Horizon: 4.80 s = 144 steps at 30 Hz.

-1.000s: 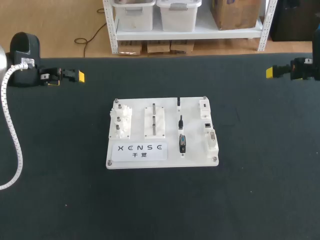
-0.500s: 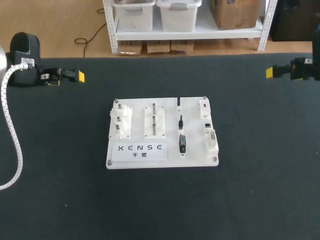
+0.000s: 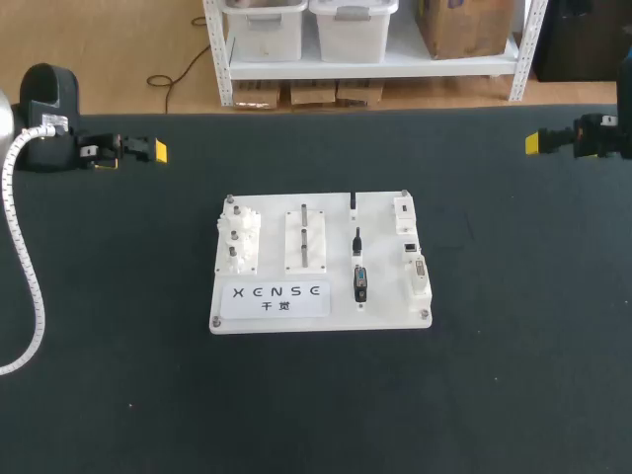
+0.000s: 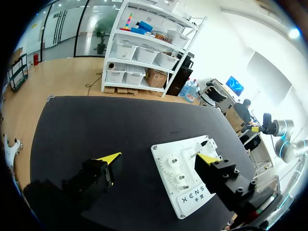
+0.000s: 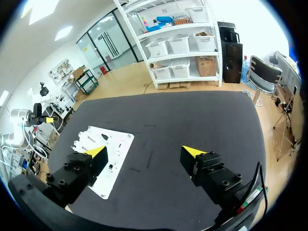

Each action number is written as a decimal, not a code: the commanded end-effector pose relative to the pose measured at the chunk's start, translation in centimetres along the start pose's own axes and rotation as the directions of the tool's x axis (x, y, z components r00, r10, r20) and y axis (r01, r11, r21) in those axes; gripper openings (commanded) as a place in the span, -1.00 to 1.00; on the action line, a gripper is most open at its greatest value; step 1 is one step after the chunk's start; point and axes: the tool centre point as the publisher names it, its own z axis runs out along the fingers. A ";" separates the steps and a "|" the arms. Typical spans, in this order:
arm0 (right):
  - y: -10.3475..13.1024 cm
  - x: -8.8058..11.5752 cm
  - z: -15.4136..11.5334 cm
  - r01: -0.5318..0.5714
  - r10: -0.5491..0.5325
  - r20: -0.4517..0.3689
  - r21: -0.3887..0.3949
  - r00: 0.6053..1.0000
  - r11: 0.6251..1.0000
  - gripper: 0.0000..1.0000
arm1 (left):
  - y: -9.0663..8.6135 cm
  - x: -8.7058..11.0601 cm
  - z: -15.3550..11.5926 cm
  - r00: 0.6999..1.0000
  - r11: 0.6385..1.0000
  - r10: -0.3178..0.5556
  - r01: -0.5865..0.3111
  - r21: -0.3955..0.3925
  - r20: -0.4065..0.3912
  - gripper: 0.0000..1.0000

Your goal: Insert the USB connector, Ethernet cable, and multi-pin plug into their matching sockets one by one.

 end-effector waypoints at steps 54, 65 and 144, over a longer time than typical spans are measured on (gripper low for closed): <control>12.5 -2.5 15.4 0.247 -0.142 -0.414 0.213 0.899 0.945 1.00 | 0.0 0.0 0.0 1.000 1.000 0.000 0.000 0.000 0.000 1.00; 14.4 1.0 20.4 0.206 -0.058 -0.463 0.275 0.884 0.939 1.00 | 0.0 0.0 0.0 1.000 1.000 0.000 0.000 0.000 0.000 1.00; 14.7 5.2 23.9 0.028 0.223 -0.533 0.421 0.816 0.907 -0.66 | 0.0 0.0 0.0 1.000 1.000 0.000 0.000 0.000 0.000 1.00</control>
